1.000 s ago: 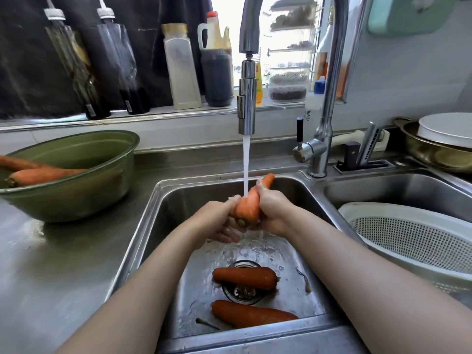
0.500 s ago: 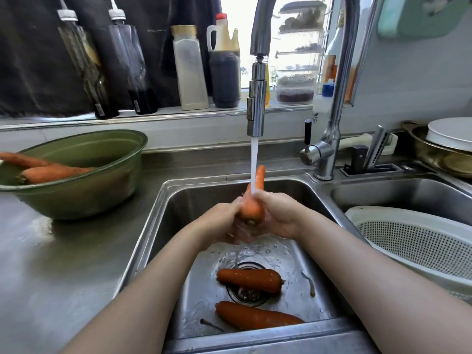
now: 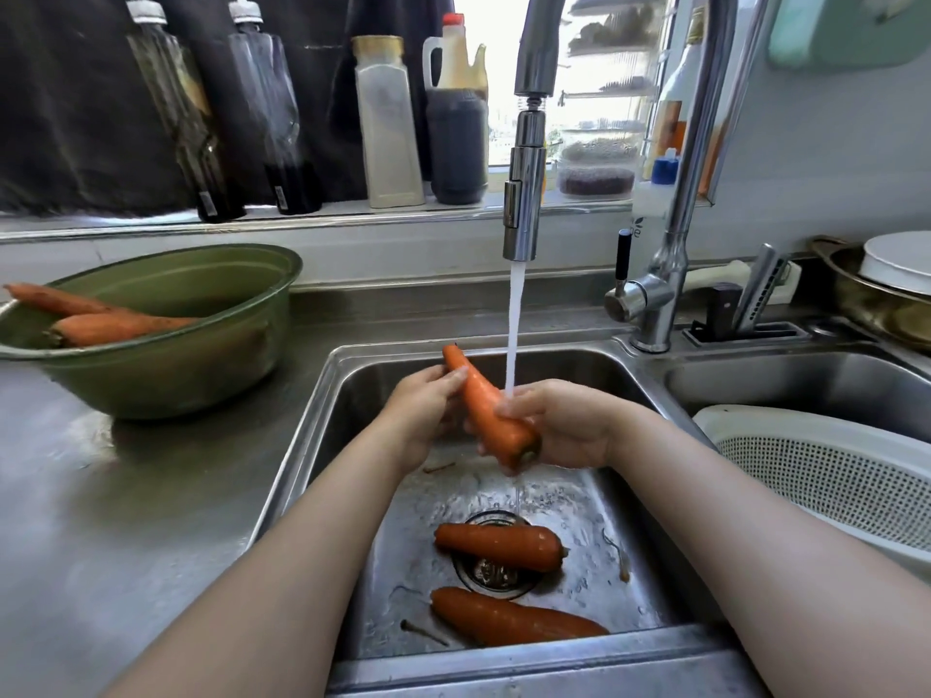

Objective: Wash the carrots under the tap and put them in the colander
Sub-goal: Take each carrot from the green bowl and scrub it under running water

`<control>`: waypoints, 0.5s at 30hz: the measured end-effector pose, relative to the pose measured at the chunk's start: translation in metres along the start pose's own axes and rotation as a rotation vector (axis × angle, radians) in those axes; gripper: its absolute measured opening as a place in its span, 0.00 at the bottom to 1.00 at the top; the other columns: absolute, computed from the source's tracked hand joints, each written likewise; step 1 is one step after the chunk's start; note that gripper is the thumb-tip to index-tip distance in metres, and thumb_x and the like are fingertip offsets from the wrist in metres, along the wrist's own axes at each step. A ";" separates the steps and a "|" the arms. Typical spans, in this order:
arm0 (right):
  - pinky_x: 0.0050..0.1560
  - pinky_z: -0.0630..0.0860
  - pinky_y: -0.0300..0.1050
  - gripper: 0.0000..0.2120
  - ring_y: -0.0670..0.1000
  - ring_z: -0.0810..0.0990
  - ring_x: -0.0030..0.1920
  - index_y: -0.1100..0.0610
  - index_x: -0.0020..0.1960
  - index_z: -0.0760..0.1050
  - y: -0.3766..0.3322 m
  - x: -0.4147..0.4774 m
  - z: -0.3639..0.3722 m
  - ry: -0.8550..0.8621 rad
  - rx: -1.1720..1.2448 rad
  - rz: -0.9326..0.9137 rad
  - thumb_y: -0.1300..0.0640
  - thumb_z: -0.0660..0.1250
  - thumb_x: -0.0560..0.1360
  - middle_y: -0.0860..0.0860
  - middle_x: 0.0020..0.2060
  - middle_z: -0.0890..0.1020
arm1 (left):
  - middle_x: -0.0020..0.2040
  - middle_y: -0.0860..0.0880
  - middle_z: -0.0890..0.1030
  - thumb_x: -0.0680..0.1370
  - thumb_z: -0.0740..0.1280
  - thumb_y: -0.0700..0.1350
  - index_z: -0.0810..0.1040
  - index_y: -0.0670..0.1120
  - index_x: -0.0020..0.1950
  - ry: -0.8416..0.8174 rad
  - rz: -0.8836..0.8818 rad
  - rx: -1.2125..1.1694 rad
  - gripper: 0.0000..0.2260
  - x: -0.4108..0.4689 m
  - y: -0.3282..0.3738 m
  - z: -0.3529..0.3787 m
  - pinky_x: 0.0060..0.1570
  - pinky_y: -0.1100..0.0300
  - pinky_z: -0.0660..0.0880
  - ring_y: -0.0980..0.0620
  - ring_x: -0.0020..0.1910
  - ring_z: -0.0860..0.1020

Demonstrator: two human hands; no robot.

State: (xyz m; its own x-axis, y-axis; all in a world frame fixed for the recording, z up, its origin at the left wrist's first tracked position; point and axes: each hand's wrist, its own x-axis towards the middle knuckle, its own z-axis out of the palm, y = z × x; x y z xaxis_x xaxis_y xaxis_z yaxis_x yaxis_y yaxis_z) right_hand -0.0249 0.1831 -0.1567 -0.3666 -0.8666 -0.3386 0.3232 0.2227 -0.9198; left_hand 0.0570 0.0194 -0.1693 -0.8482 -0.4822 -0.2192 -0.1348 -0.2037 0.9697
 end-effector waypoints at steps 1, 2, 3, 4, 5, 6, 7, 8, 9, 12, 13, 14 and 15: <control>0.42 0.82 0.49 0.20 0.55 0.83 0.51 0.63 0.68 0.73 0.001 0.000 -0.001 -0.018 0.015 -0.017 0.61 0.68 0.77 0.59 0.57 0.81 | 0.48 0.44 0.84 0.83 0.67 0.43 0.78 0.40 0.68 0.026 0.010 -0.034 0.14 0.000 0.001 0.000 0.47 0.52 0.77 0.48 0.42 0.81; 0.44 0.82 0.49 0.23 0.55 0.84 0.51 0.64 0.68 0.73 0.001 0.001 -0.002 -0.009 0.035 -0.027 0.62 0.70 0.74 0.60 0.58 0.81 | 0.49 0.44 0.83 0.83 0.67 0.42 0.79 0.41 0.66 0.051 0.008 -0.074 0.12 0.000 0.002 0.000 0.50 0.52 0.77 0.48 0.44 0.81; 0.45 0.81 0.48 0.26 0.56 0.84 0.51 0.64 0.70 0.72 0.001 0.003 -0.003 0.034 0.061 -0.023 0.61 0.71 0.73 0.61 0.59 0.80 | 0.51 0.44 0.83 0.83 0.67 0.41 0.79 0.43 0.63 0.067 -0.001 -0.122 0.09 0.002 0.002 -0.002 0.53 0.52 0.77 0.47 0.47 0.81; 0.42 0.81 0.47 0.27 0.56 0.84 0.51 0.63 0.72 0.70 0.000 0.005 -0.003 0.091 0.091 -0.006 0.60 0.71 0.75 0.62 0.60 0.80 | 0.53 0.43 0.83 0.83 0.67 0.40 0.80 0.45 0.59 0.082 -0.011 -0.168 0.06 0.003 0.002 -0.004 0.57 0.51 0.76 0.46 0.52 0.82; 0.38 0.80 0.45 0.25 0.57 0.84 0.49 0.61 0.73 0.69 0.000 0.008 -0.002 0.155 0.104 0.013 0.57 0.69 0.78 0.62 0.60 0.79 | 0.55 0.43 0.83 0.83 0.67 0.39 0.79 0.46 0.56 0.089 -0.020 -0.207 0.04 0.003 0.003 -0.005 0.61 0.51 0.76 0.45 0.57 0.81; 0.32 0.78 0.43 0.21 0.57 0.85 0.47 0.59 0.72 0.69 -0.001 0.010 0.000 0.226 0.088 0.031 0.54 0.67 0.81 0.63 0.59 0.80 | 0.56 0.43 0.83 0.83 0.67 0.39 0.79 0.45 0.56 0.091 -0.023 -0.226 0.04 0.004 0.003 -0.006 0.63 0.50 0.76 0.44 0.59 0.81; 0.26 0.75 0.41 0.18 0.57 0.86 0.43 0.56 0.70 0.70 -0.001 0.012 0.002 0.302 0.051 0.046 0.50 0.64 0.84 0.63 0.56 0.82 | 0.55 0.43 0.83 0.83 0.67 0.38 0.80 0.44 0.58 0.084 -0.017 -0.236 0.06 0.004 0.003 -0.005 0.62 0.50 0.77 0.44 0.59 0.81; 0.22 0.72 0.40 0.17 0.57 0.86 0.39 0.54 0.68 0.71 0.000 0.014 0.005 0.376 0.022 0.055 0.45 0.62 0.85 0.63 0.52 0.83 | 0.55 0.42 0.84 0.82 0.67 0.37 0.79 0.42 0.61 0.073 -0.003 -0.250 0.08 0.003 0.003 -0.003 0.58 0.52 0.79 0.45 0.57 0.82; 0.20 0.69 0.38 0.16 0.57 0.86 0.36 0.53 0.65 0.71 0.001 0.016 0.007 0.431 0.017 0.055 0.43 0.60 0.85 0.63 0.50 0.84 | 0.54 0.42 0.84 0.82 0.67 0.37 0.78 0.41 0.63 0.066 0.011 -0.270 0.10 0.002 0.005 0.000 0.53 0.54 0.81 0.46 0.54 0.83; 0.22 0.70 0.39 0.13 0.58 0.85 0.38 0.53 0.63 0.71 0.001 0.017 0.011 0.419 0.112 0.031 0.46 0.57 0.87 0.63 0.51 0.82 | 0.55 0.41 0.83 0.83 0.66 0.36 0.77 0.41 0.64 0.083 0.028 -0.337 0.10 -0.001 0.011 0.005 0.43 0.59 0.81 0.48 0.50 0.83; 0.25 0.73 0.41 0.11 0.58 0.85 0.43 0.54 0.65 0.72 0.001 0.016 0.011 0.352 0.156 0.024 0.50 0.57 0.87 0.63 0.55 0.81 | 0.59 0.40 0.83 0.83 0.65 0.36 0.77 0.40 0.66 0.102 0.025 -0.360 0.11 0.002 0.013 0.003 0.45 0.58 0.80 0.47 0.54 0.82; 0.31 0.76 0.43 0.11 0.59 0.83 0.48 0.55 0.66 0.73 0.000 0.014 0.012 0.267 0.199 0.011 0.55 0.56 0.87 0.63 0.59 0.79 | 0.61 0.40 0.81 0.84 0.64 0.36 0.75 0.39 0.69 0.125 0.017 -0.380 0.13 0.005 0.013 0.000 0.47 0.57 0.79 0.45 0.58 0.81; 0.38 0.77 0.44 0.13 0.59 0.81 0.53 0.57 0.67 0.73 0.001 0.011 0.012 0.187 0.234 -0.011 0.60 0.56 0.86 0.63 0.62 0.76 | 0.62 0.40 0.81 0.84 0.63 0.37 0.74 0.38 0.71 0.144 -0.002 -0.395 0.15 0.007 0.013 -0.003 0.49 0.55 0.78 0.44 0.60 0.79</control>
State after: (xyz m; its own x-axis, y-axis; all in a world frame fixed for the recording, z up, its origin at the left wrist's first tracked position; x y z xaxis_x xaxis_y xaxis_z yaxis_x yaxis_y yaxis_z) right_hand -0.0187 0.1684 -0.1587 -0.5182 -0.7663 -0.3798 0.5029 0.0863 -0.8601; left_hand 0.0509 0.0111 -0.1586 -0.7643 -0.5896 -0.2613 0.0938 -0.5024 0.8595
